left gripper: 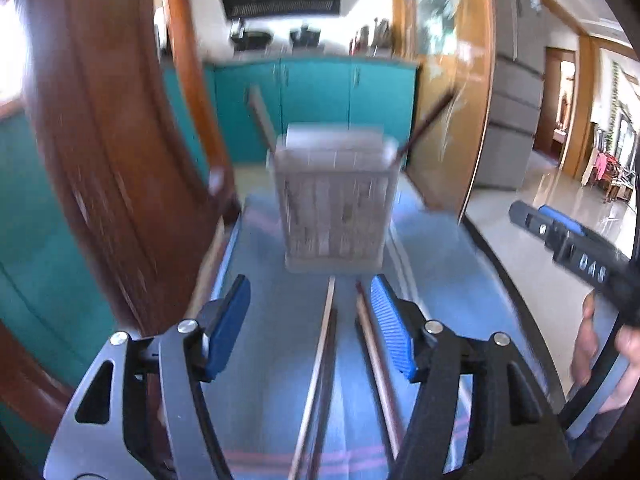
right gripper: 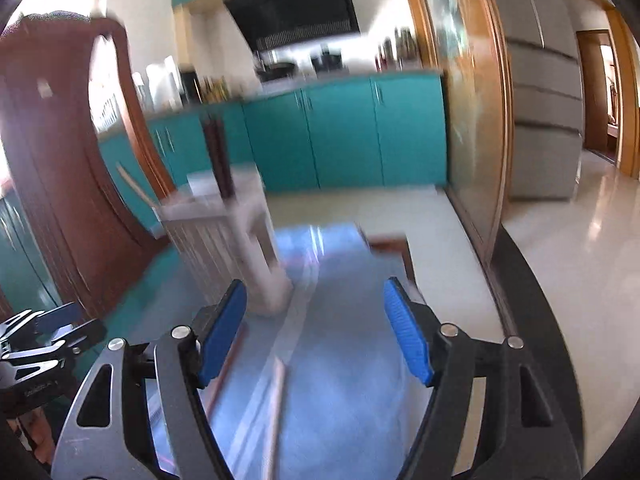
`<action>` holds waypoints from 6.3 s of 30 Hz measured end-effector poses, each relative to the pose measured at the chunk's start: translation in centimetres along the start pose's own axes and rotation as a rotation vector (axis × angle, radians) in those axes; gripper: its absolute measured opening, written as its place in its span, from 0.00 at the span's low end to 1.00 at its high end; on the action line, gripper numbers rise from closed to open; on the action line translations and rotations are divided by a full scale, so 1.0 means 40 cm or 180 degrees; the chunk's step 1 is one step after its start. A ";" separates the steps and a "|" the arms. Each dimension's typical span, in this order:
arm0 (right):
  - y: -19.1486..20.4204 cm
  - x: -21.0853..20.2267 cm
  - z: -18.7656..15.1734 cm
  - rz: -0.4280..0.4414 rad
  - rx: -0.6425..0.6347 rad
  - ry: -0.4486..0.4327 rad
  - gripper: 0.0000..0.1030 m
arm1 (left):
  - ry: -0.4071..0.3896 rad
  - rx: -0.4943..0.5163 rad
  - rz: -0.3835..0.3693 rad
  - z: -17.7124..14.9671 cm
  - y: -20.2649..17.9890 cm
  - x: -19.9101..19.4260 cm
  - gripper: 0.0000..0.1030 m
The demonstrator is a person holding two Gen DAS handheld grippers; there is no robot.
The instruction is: Organize utensils
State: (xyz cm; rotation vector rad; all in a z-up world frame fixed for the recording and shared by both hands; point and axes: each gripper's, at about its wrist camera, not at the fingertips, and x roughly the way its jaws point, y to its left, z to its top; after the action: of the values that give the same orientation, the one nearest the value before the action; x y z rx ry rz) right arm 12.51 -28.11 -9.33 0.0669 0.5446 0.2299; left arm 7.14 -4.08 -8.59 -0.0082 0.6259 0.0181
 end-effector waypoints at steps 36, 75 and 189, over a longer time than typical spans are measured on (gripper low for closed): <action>0.089 0.186 -0.155 -0.0270 -0.0437 0.1366 0.69 | 0.0584 -0.0018 0.0092 -0.120 -0.005 0.056 0.70; 0.112 0.205 -0.169 -0.0303 -0.0555 0.1439 0.69 | 0.0774 -0.0001 0.0086 -0.146 0.004 0.093 0.72; 0.173 0.193 -0.148 0.0137 -0.0527 0.1307 0.06 | 0.1096 -0.0003 0.0145 -0.196 0.017 0.140 0.76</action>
State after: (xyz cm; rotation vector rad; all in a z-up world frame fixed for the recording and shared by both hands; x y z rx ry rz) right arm 14.48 -19.55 -17.41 -0.1329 0.9307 0.3329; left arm 7.08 -3.44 -18.22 0.0022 0.9703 0.0621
